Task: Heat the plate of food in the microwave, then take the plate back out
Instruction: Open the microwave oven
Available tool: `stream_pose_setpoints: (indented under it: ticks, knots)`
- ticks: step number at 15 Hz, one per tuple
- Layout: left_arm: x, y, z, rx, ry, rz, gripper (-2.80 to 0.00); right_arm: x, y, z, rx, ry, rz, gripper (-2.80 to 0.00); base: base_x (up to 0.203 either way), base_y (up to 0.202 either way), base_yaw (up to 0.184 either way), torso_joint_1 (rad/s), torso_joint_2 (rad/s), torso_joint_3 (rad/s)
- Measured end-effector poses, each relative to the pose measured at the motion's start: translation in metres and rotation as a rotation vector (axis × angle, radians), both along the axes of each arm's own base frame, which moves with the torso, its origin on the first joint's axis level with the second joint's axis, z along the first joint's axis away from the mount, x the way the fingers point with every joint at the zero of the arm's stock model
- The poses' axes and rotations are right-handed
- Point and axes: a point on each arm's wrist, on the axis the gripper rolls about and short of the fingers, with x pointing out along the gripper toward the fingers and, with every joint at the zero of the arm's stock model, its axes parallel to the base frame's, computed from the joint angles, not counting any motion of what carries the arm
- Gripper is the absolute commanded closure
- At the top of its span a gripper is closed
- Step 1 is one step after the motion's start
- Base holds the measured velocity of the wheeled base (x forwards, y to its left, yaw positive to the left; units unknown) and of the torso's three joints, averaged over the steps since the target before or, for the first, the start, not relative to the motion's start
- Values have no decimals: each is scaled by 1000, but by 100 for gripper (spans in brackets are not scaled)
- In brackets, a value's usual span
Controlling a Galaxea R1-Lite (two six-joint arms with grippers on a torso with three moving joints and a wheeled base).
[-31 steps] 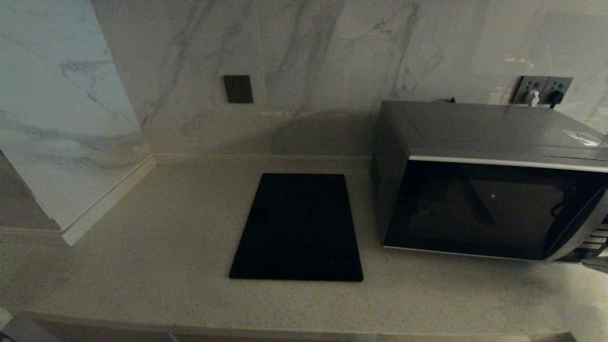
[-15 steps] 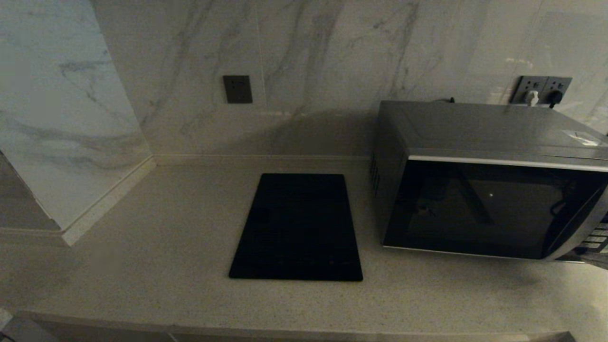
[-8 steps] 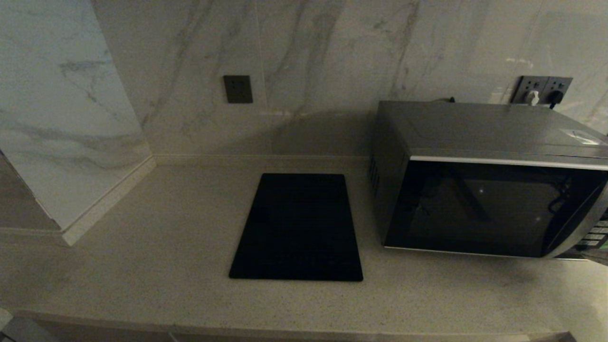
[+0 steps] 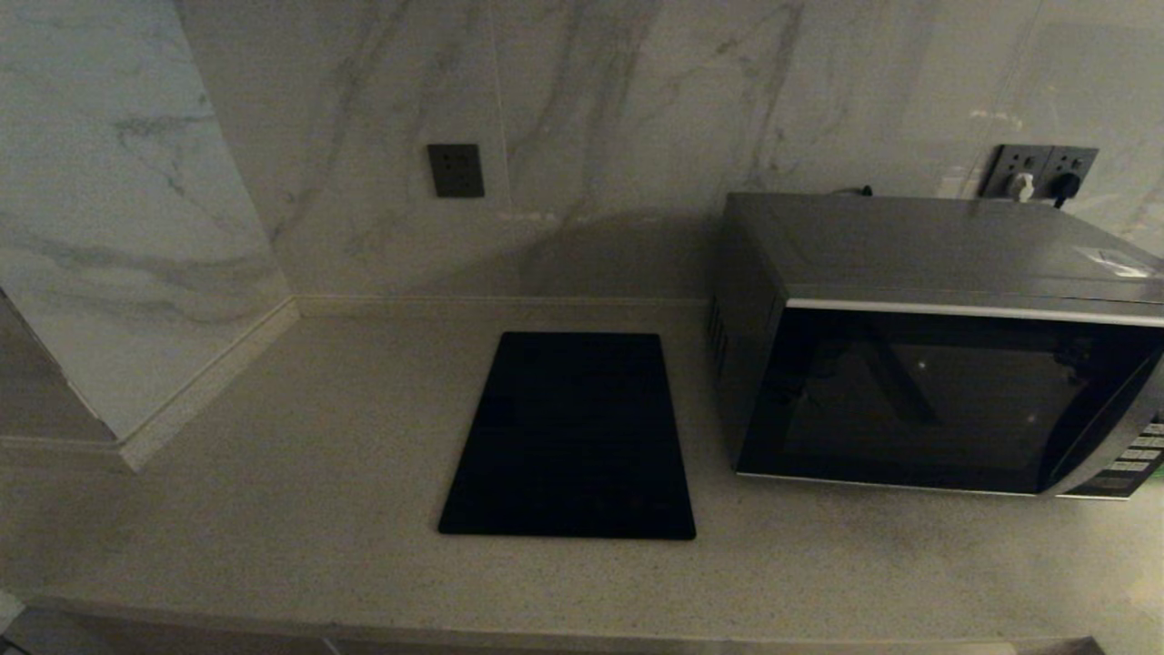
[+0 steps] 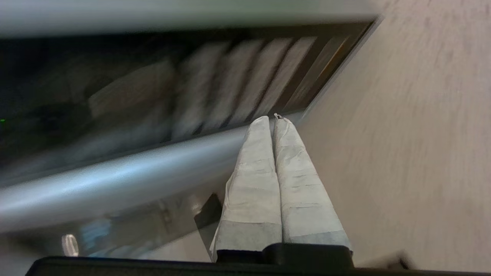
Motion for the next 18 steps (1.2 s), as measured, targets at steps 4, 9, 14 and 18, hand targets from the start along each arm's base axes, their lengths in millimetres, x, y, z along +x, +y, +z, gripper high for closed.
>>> stream_pose_setpoints:
  ticks: [4, 9, 14, 18]
  knots:
    - [0, 0, 0, 1, 0, 0, 0, -56, 38, 70, -145, -15, -38, 0, 0, 0, 0, 0, 0, 0]
    - [0, 0, 0, 0, 0, 0, 0, -124, 151, 95, -340, 235, -66, 0, 0, 0, 0, 0, 0, 0]
    - [0, 0, 0, 1, 0, 0, 0, -175, 257, 79, -567, 473, 95, 0, 0, 0, 0, 0, 0, 0]
    - [0, 0, 0, 0, 0, 0, 0, -220, 294, 91, -795, 222, 147, 0, 0, 0, 0, 0, 0, 0]
